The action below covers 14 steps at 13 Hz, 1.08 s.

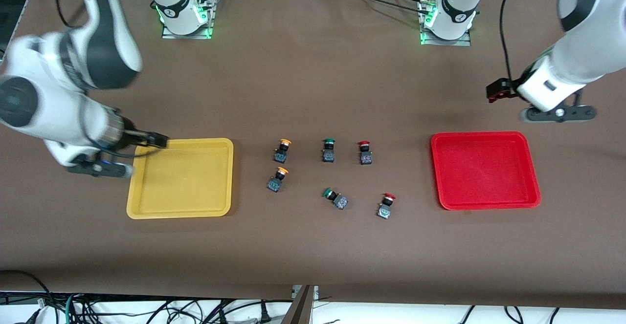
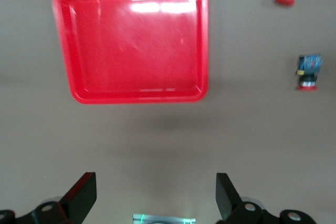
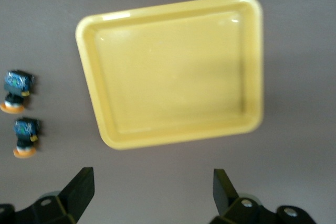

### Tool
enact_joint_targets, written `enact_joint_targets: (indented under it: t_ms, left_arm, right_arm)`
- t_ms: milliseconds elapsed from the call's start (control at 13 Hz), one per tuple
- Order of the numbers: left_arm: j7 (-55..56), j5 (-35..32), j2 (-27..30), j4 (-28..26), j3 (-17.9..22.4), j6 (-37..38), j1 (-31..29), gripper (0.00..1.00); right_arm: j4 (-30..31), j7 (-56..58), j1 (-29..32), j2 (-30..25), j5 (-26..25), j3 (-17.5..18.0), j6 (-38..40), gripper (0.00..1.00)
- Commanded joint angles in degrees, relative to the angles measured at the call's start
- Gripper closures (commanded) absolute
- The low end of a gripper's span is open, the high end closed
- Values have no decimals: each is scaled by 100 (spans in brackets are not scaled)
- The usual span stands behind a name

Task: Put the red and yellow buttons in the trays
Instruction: 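Reach the right gripper and the left gripper down toward the buttons, then close the right gripper on orange button while the left gripper grips red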

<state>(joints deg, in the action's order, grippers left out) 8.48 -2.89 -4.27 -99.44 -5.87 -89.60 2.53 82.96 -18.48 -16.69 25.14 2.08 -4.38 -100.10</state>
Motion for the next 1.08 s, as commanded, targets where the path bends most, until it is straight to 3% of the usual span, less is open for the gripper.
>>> enact_joint_targets:
  t_ms: [0, 231, 462, 615, 1000]
  left_arm:
    - [-5, 366, -951, 110, -124, -422, 185, 0]
    - [1335, 394, -1663, -5, -265, -1731, 728, 0]
    - [3092, 324, -2506, 4, -265, -3163, 1564, 0]
    - [3992, 324, -2964, 12, -239, -4140, 1986, 0]
    - [4127, -546, -3414, 30, -256, -4574, 2049, 0]
  right_arm:
    - [-113, -916, -465, 709, 56, -37, -779, 0]
    - [-113, -2095, -1010, 1194, 82, -37, -1353, 0]
    - [-113, -2914, -1546, 1563, 556, -37, -1906, 0]
    - [-113, -3301, -1915, 1826, 592, -37, -2275, 0]
    - [-61, -3531, -2189, 2214, 592, -37, -2566, 1]
